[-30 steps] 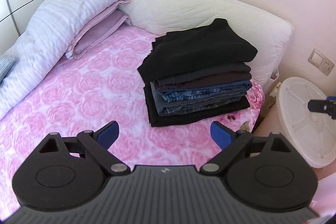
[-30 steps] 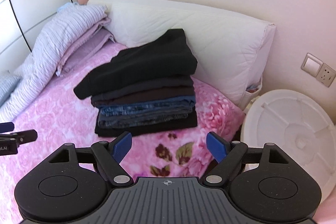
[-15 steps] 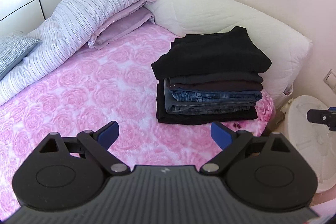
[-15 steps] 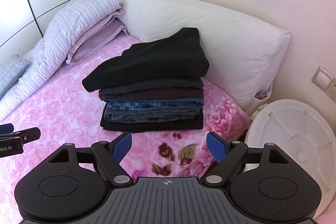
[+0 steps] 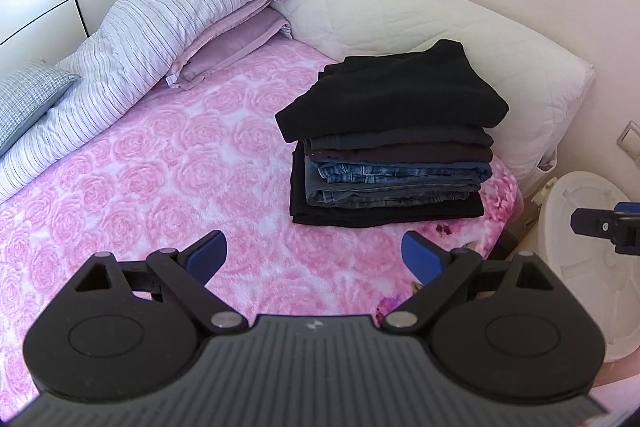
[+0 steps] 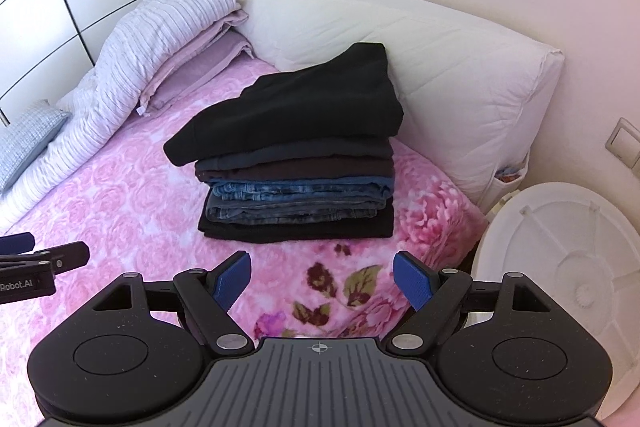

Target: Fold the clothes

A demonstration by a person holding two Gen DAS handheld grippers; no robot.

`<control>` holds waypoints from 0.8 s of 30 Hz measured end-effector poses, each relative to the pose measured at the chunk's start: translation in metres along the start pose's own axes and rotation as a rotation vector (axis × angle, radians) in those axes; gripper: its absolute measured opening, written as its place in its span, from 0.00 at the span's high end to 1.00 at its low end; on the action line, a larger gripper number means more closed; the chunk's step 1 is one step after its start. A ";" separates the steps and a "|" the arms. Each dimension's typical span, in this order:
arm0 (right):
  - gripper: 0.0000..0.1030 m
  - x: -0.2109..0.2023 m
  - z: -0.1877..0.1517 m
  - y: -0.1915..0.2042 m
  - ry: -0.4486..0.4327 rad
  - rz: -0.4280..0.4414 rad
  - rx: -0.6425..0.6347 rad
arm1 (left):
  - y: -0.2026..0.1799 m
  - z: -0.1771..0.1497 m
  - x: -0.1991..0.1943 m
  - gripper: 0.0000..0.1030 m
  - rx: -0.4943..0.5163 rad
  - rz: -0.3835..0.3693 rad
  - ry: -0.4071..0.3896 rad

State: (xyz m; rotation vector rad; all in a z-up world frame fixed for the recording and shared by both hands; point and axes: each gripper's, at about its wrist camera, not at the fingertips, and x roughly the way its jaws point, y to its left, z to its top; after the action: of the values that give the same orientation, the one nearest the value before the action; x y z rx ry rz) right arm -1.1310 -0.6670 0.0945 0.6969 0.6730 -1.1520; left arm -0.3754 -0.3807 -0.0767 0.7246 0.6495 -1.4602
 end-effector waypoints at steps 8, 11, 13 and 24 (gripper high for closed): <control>0.21 -0.003 -0.003 -0.002 0.005 0.018 -0.013 | -0.012 -0.003 -0.008 0.10 0.014 0.009 -0.015; 0.21 -0.003 -0.002 -0.003 0.005 0.024 -0.024 | -0.015 -0.004 -0.008 0.10 0.006 0.015 -0.013; 0.21 -0.003 -0.003 -0.004 0.005 0.027 -0.027 | -0.017 -0.004 -0.008 0.10 0.003 0.019 -0.011; 0.21 -0.001 -0.002 -0.015 0.005 0.036 -0.021 | -0.029 -0.004 -0.007 0.10 0.016 0.025 -0.006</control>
State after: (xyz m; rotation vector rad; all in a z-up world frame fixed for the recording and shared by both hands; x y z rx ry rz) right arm -1.1456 -0.6684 0.0923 0.6919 0.6736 -1.1091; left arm -0.4044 -0.3724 -0.0748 0.7377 0.6226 -1.4457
